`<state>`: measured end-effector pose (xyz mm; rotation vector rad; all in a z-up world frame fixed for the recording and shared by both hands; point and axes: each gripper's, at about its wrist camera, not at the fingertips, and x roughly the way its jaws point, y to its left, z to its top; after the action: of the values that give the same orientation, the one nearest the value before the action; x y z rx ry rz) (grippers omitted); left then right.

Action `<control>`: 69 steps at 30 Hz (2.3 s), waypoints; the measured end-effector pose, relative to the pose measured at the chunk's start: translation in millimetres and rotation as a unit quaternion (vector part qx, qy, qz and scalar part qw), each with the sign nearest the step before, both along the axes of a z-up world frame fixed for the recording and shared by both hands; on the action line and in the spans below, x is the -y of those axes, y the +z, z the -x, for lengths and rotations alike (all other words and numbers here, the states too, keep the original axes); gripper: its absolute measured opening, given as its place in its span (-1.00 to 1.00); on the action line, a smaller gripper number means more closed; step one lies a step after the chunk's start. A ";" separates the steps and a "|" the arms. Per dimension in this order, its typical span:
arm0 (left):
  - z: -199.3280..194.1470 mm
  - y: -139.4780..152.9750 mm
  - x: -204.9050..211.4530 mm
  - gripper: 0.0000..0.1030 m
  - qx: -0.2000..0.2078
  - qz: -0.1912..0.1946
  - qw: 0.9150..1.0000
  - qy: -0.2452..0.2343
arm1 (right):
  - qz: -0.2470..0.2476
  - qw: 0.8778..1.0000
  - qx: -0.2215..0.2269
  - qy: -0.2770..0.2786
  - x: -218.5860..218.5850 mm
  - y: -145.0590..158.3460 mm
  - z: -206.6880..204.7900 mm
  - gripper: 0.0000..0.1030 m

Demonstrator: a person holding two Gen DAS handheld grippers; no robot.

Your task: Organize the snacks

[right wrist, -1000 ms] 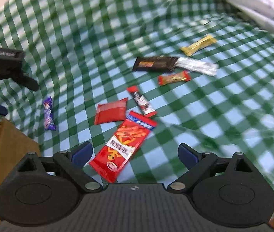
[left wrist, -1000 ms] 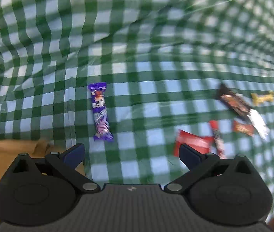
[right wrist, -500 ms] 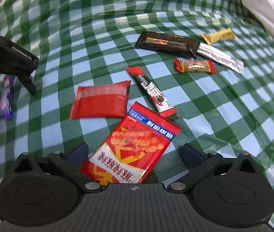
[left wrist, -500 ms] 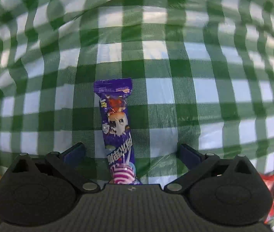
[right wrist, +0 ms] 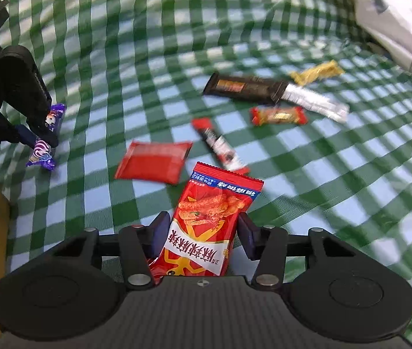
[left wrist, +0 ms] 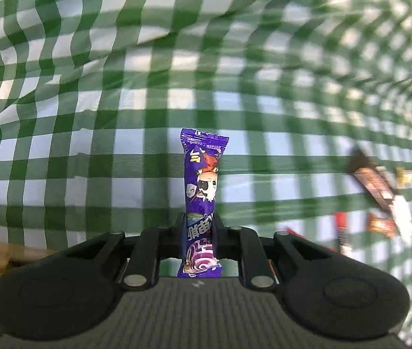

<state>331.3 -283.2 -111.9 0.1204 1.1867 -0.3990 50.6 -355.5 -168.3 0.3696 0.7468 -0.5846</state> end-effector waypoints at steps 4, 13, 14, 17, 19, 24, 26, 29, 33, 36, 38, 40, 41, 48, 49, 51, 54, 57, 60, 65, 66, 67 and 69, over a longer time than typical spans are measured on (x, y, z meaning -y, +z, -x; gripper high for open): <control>38.5 43.3 -7.0 -0.66 0.029 0.033 0.999 -0.029 | 0.038 0.999 0.028 0.008 -9.0 31.6 19.2 0.02; 143.3 138.5 -102.8 -0.66 0.079 0.086 0.992 -0.037 | 0.067 0.993 0.094 0.032 -46.0 109.9 71.7 0.02; 155.4 147.0 -112.8 -0.66 0.086 0.086 0.992 -0.036 | 0.067 0.992 0.099 0.038 -52.1 117.8 78.6 0.02; 196.0 163.2 -161.0 -0.66 0.106 0.081 0.991 -0.027 | 0.064 0.990 0.116 0.055 -73.9 140.8 102.1 0.02; 224.2 170.8 -190.7 -0.66 0.116 0.075 0.990 -0.017 | 0.062 0.988 0.122 0.071 -92.9 152.8 114.8 0.02; 283.8 180.3 -263.3 -0.66 0.119 0.073 0.990 0.010 | 0.056 0.983 0.130 0.119 -149.7 178.8 140.7 0.02; 303.3 180.6 -286.0 -0.66 0.120 0.074 0.990 0.019 | 0.055 0.980 0.130 0.138 -168.5 186.2 149.9 0.02; 327.4 181.8 -317.9 -0.66 0.126 0.077 0.988 0.035 | 0.060 0.977 0.129 0.161 -199.2 198.0 165.4 0.02; 351.7 183.4 -353.0 -0.66 0.134 0.090 0.985 0.055 | 0.075 0.971 0.132 0.185 -231.8 212.3 184.6 0.02; 368.9 184.7 -374.4 -0.66 0.139 0.101 0.983 0.063 | 0.088 0.966 0.138 0.200 -252.3 222.6 197.3 0.02; 380.0 183.9 -385.8 -0.66 0.145 0.104 0.982 0.067 | 0.096 0.963 0.143 0.208 -264.0 228.2 205.7 0.02; 390.3 180.9 -396.0 -0.66 0.148 0.105 0.980 0.076 | 0.101 0.960 0.147 0.216 -273.0 230.6 212.6 0.02; 393.8 179.5 -399.7 -0.66 0.146 0.108 0.980 0.080 | 0.103 0.958 0.149 0.221 -277.5 231.6 216.3 0.02; 412.7 175.3 -423.2 -0.66 0.149 0.126 0.976 0.091 | 0.110 0.955 0.134 0.242 -303.2 231.4 223.7 0.02; 412.9 174.1 -425.7 -0.66 0.150 0.125 0.977 0.091 | 0.112 0.954 0.133 0.242 -306.0 231.4 224.3 0.02; 410.4 172.2 -428.0 -0.66 0.147 0.123 0.977 0.090 | 0.114 0.954 0.132 0.243 -310.5 231.5 224.4 0.02; 404.8 168.8 -429.8 -0.66 0.142 0.127 0.978 0.091 | 0.118 0.954 0.125 0.245 -314.1 229.4 221.0 0.02; 400.0 163.2 -429.9 -0.66 0.136 0.130 0.978 0.090 | 0.119 0.955 0.117 0.245 -314.7 227.3 215.7 0.02; 395.9 156.9 -429.3 -0.66 0.130 0.125 0.979 0.090 | 0.118 0.956 0.109 0.245 -315.0 224.7 211.3 0.02; 388.5 149.3 -432.6 -0.66 0.122 0.123 0.980 0.096 | 0.116 0.958 0.101 0.244 -315.6 219.9 205.5 0.02; 387.9 148.6 -432.8 -0.66 0.122 0.123 0.980 0.097 | 0.115 0.958 0.099 0.243 -315.8 219.0 204.1 0.02; 387.4 148.1 -432.7 -0.66 0.121 0.123 0.980 0.097 | 0.113 0.958 0.098 0.243 -315.9 218.1 203.4 0.02; 386.5 147.2 -432.8 -0.66 0.120 0.123 0.980 0.096 | 0.112 0.959 0.096 0.243 -316.0 216.5 202.4 0.02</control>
<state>-55.2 149.6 35.4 -0.1559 0.8937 -0.3464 -151.8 -39.5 48.2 0.0240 0.5479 -0.1608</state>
